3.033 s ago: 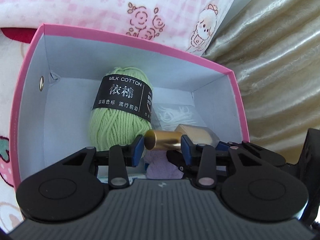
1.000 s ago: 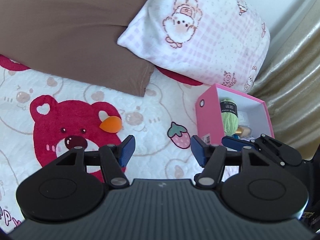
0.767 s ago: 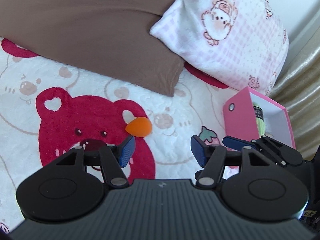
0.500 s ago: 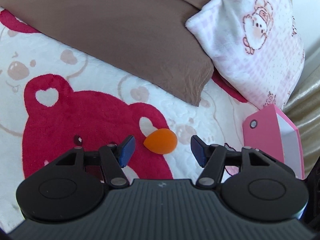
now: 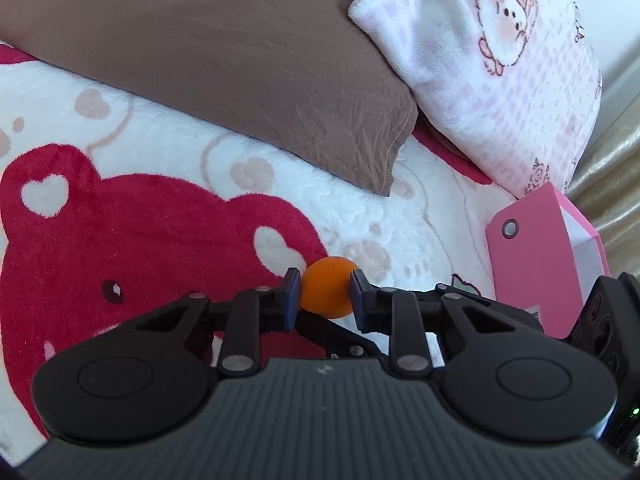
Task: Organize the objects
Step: 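Carry the orange sponge with the left tool into the pink box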
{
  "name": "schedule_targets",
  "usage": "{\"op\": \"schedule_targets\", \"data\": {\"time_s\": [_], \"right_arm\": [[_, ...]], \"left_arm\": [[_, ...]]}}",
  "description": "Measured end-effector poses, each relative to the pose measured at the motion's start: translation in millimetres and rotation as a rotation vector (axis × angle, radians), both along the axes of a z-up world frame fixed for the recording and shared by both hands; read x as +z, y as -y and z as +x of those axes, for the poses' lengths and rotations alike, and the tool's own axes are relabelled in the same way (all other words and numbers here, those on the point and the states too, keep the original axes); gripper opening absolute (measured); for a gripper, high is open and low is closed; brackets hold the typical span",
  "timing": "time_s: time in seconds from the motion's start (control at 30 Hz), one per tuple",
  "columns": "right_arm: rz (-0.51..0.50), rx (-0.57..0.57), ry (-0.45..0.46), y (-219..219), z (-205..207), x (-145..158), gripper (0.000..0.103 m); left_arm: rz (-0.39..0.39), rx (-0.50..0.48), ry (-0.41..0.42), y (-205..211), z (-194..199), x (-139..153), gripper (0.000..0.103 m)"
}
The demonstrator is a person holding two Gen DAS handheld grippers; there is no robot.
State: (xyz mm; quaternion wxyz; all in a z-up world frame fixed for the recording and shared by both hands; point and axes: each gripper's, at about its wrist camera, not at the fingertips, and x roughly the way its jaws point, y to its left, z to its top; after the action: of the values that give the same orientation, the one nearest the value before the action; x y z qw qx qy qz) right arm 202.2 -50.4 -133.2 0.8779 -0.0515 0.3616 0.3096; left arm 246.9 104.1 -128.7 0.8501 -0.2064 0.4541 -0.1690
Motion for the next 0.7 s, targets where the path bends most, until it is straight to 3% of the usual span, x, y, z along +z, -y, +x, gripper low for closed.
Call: {"op": "schedule_targets", "data": {"time_s": [0.33,0.7], "right_arm": [[-0.016,-0.01,-0.037,26,-41,60,0.046],[-0.037,-0.019,-0.031,78,-92,152,0.046]], "left_arm": [[-0.009,-0.059,-0.005,21,-46,58,0.024],[0.038,-0.176,0.054,77,-100,153,0.024]]}}
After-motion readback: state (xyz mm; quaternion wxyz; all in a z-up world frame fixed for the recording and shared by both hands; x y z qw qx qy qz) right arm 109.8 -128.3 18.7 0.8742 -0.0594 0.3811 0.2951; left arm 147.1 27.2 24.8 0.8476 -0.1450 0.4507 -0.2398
